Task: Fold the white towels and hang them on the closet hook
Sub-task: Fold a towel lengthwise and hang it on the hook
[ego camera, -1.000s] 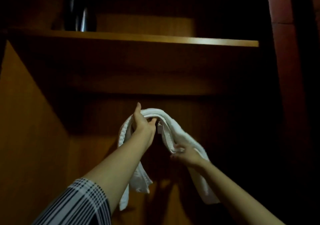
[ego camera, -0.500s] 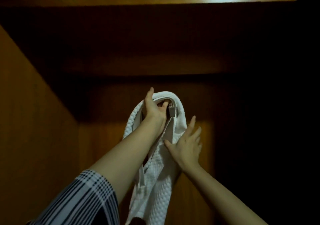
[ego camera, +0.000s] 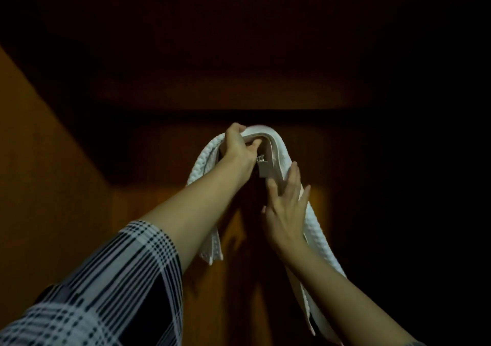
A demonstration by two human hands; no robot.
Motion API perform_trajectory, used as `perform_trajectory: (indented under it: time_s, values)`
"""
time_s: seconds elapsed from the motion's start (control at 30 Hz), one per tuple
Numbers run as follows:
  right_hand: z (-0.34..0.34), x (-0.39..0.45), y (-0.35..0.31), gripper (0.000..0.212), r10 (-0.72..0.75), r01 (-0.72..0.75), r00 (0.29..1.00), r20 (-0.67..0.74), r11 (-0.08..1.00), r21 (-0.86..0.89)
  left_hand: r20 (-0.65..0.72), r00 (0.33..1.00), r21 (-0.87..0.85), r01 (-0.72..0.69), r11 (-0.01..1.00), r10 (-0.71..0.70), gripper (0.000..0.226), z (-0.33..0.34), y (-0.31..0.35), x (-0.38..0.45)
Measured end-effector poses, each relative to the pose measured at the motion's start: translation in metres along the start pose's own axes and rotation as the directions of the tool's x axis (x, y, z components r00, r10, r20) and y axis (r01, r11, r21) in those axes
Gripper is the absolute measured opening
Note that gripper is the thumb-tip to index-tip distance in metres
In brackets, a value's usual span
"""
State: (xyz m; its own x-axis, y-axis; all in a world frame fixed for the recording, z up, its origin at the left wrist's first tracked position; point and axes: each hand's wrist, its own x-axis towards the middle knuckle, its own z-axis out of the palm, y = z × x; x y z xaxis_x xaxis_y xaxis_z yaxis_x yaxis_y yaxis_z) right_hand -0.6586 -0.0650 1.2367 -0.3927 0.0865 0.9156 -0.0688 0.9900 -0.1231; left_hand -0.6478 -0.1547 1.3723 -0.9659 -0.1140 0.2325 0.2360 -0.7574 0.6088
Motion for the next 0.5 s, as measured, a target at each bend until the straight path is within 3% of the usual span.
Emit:
perform_trajectory:
  time_s: [0.07, 0.13, 0.2, 0.3, 0.37, 0.43, 0.5]
  values:
    - [0.003, 0.005, 0.021, 0.038, 0.082, -0.073, 0.993, 0.084, 0.992, -0.106, 0.019, 0.999, 0.127, -0.041, 0.991, 0.039, 0.023, -0.001, -0.002, 0.006]
    - [-0.001, 0.012, 0.040, 0.037, 0.161, -0.151, 0.979, 0.125, 0.985, -0.085, -0.005, 1.000, 0.000, -0.012, 1.000, 0.012, 0.008, -0.002, 0.002, 0.007]
    - [-0.007, 0.022, 0.054, 0.044, 0.148, -0.140, 0.980, 0.136, 0.988, -0.067, -0.037, 0.996, -0.105, 0.080, 0.991, -0.084, 0.005, -0.004, 0.004, 0.005]
    - [-0.016, 0.044, 0.064, 0.056, 0.083, -0.071, 0.994, 0.077, 0.987, -0.144, -0.007, 0.993, -0.389, 0.106, 0.915, -0.118, 0.043, -0.009, 0.006, 0.012]
    - [-0.020, 0.060, 0.060, 0.058, 0.015, -0.004, 0.999, 0.050, 0.978, -0.208, 0.028, 0.992, -0.540, 0.116, 0.833, -0.121, 0.054, -0.018, 0.011, 0.020]
    - [-0.023, 0.070, 0.052, 0.050, -0.057, 0.066, 0.997, 0.048, 0.972, -0.224, -0.055, 0.988, -0.572, 0.086, 0.816, -0.144, 0.038, -0.028, 0.015, 0.023]
    - [-0.019, 0.070, 0.047, 0.045, -0.111, 0.129, 0.989, 0.094, 0.968, -0.215, -0.051, 0.994, -0.525, 0.053, 0.849, -0.094, 0.017, -0.041, 0.005, 0.033]
